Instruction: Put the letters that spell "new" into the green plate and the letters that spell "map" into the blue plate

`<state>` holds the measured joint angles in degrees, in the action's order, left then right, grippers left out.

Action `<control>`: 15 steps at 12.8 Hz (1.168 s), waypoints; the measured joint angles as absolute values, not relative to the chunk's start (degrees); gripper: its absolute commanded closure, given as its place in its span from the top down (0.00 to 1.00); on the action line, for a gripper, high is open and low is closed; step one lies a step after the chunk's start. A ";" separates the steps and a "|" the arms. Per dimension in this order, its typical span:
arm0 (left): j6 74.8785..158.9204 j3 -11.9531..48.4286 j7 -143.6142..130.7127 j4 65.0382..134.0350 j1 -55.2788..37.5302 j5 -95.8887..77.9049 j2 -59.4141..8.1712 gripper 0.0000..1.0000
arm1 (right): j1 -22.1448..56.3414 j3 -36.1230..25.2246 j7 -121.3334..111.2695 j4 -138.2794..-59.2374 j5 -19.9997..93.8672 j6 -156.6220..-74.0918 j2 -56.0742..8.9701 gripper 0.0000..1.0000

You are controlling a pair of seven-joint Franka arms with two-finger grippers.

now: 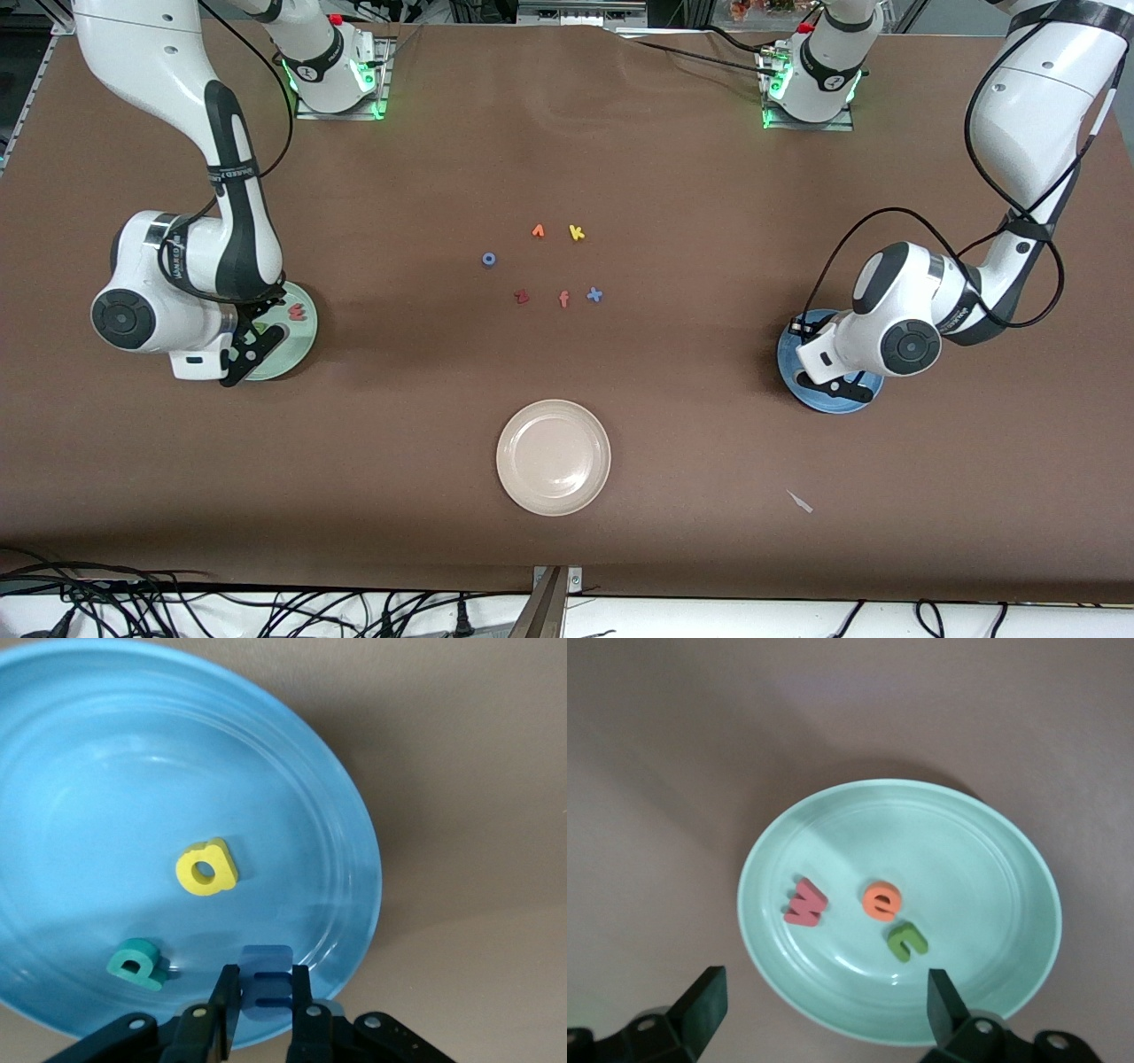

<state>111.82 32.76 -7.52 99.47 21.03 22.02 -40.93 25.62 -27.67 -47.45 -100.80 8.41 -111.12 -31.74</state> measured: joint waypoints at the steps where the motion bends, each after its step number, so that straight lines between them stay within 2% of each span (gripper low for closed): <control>1: 111.82 32.46 -7.52 99.50 21.06 22.15 -41.18 0.99 | 25.66 -27.61 -43.24 -99.30 8.44 -109.00 -31.56 1.00; 6: 111.88 32.34 -7.55 98.55 21.44 22.28 -41.18 1.00 | 30.03 -27.02 -18.00 -94.77 8.60 -102.49 -29.72 1.00; 9: 109.76 33.93 -7.67 95.66 21.75 22.17 -37.89 1.00 | 33.80 -26.89 -6.40 -94.52 8.60 -100.24 -28.29 1.00; 13: 94.72 38.37 -7.88 84.46 21.80 21.03 -31.88 1.00 | 36.01 -26.42 0.55 -94.41 8.64 -98.08 -26.44 1.00; 15: 89.24 39.91 -7.89 77.94 21.74 21.01 -30.68 1.00 | 34.24 -21.91 4.64 -94.32 7.71 -97.93 -24.51 1.00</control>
<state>89.24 39.91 -7.89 77.94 21.74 21.01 -30.68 34.24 -21.91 4.64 -94.32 7.71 -97.93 -24.51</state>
